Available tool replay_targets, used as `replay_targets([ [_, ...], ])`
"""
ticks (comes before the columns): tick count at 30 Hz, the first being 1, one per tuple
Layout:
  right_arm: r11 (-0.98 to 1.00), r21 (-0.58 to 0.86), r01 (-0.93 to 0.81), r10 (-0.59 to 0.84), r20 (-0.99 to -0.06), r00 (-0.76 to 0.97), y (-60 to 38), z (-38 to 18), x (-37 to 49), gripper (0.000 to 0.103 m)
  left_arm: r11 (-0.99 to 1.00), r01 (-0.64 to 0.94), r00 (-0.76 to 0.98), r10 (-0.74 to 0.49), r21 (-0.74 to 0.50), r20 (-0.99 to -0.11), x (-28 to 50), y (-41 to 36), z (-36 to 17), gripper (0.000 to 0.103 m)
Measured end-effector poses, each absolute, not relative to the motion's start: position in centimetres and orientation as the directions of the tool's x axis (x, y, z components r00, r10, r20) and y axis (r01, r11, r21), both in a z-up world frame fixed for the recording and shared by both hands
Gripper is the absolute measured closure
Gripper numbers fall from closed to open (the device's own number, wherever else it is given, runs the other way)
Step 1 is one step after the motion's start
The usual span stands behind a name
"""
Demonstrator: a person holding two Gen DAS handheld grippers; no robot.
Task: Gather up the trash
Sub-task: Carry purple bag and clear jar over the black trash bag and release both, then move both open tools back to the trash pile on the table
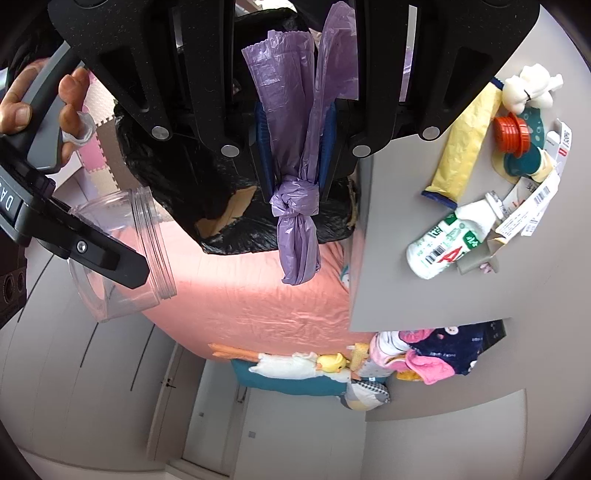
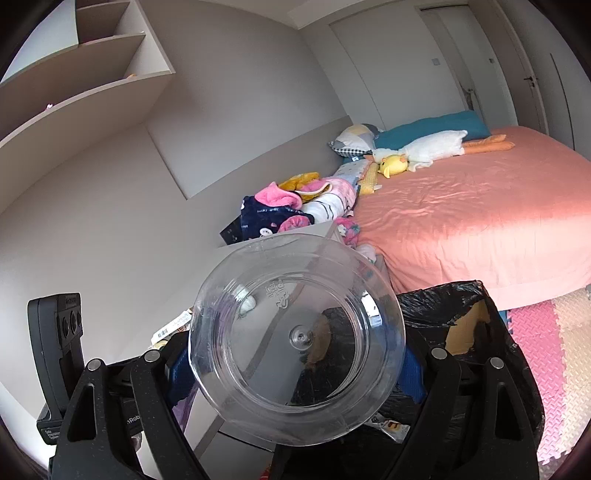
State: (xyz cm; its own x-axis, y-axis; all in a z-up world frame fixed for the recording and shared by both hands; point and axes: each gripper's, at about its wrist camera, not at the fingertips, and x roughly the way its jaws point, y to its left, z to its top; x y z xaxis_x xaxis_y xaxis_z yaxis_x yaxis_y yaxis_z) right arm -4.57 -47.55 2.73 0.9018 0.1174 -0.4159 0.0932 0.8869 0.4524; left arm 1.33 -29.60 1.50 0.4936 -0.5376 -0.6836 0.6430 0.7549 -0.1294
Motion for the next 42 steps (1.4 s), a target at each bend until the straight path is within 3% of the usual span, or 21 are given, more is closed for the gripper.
replay_targets([
  [1,0.888,0.446,0.112,0.101,-0.428,0.898,-47.8,2.7,-4.5,0.017,0.736,0.660,0.466,-0.559,-0.152,-0.686,1.3,-29.9,1.3,0.080],
  [2,0.891,0.430,0.146,0.069,-0.446,0.892,-48.1,2.7,-4.4,0.017,0.705,0.685,0.422,-0.589,-0.183,-0.689,1.3,-30.2,1.0,0.072],
  [3,0.893,0.401,0.203,0.009,-0.467,0.884,-48.4,2.6,-4.3,0.010,0.681,0.702,0.386,-0.608,-0.206,-0.693,1.2,-30.7,0.8,0.058],
  [4,0.892,0.387,0.232,-0.025,-0.471,0.882,-48.7,2.5,-4.4,0.005,0.672,0.708,0.371,-0.615,-0.217,-0.696,1.2,-30.9,0.5,0.011],
  [5,0.891,0.384,0.242,-0.038,-0.468,0.883,-49.0,2.4,-4.5,0.005,0.674,0.707,0.382,-0.619,-0.214,-0.687,1.0,-31.0,0.3,0.007],
  [11,0.884,0.390,0.260,-0.048,-0.477,0.878,-49.8,1.9,-4.3,0.004,0.694,0.708,0.428,-0.573,-0.135,-0.699,0.6,-30.7,-0.4,0.007],
  [42,0.919,0.394,0.025,0.220,-0.564,0.796,-36.6,-0.5,1.4,0.004,0.831,0.557,0.555,-0.390,-0.021,-0.735,2.2,-16.4,-1.8,0.007],
])
